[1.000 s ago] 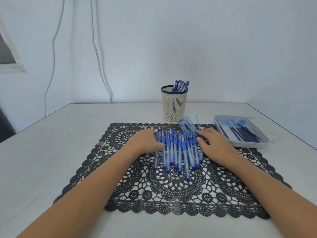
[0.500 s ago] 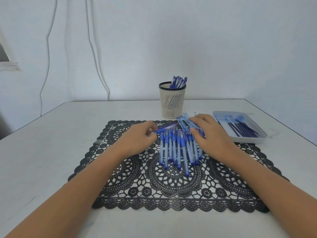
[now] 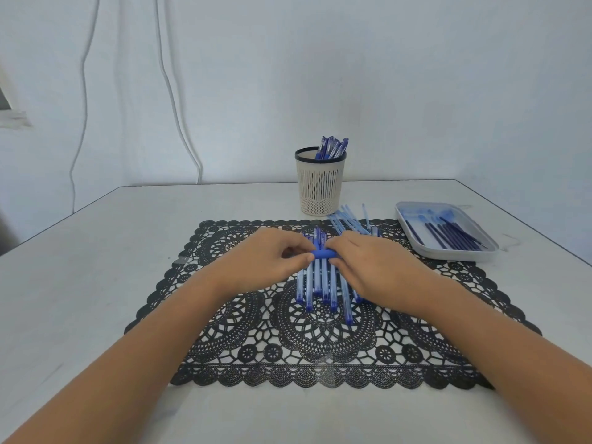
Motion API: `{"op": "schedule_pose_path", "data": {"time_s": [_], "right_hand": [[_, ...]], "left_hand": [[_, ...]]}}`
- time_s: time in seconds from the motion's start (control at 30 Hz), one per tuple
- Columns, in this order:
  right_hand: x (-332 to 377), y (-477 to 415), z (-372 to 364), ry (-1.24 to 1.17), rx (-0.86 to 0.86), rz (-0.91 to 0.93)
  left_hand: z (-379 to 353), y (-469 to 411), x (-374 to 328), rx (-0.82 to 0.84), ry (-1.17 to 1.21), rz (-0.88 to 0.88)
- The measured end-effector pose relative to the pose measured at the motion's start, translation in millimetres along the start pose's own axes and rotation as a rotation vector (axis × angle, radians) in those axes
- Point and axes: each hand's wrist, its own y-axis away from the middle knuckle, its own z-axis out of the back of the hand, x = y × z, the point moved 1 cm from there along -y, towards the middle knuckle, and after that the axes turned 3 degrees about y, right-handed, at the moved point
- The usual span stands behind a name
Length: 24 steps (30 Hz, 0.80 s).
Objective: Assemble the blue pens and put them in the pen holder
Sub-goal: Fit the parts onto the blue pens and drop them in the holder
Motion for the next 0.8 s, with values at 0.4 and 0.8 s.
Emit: {"op": "schedule_pose_path", "data": {"time_s": [0.4, 0.8], "right_hand": [[-8.7, 0.9, 7.6, -0.026, -0.002, 0.039], [16.2, 6.9, 25.9, -0.432, 0.184, -0.129]], "left_hand": [[5.2, 2.6, 2.1, 0.044, 0.02, -0.023], [5.6, 1.3, 29.4, -0.181, 0.002, 0.137]]}}
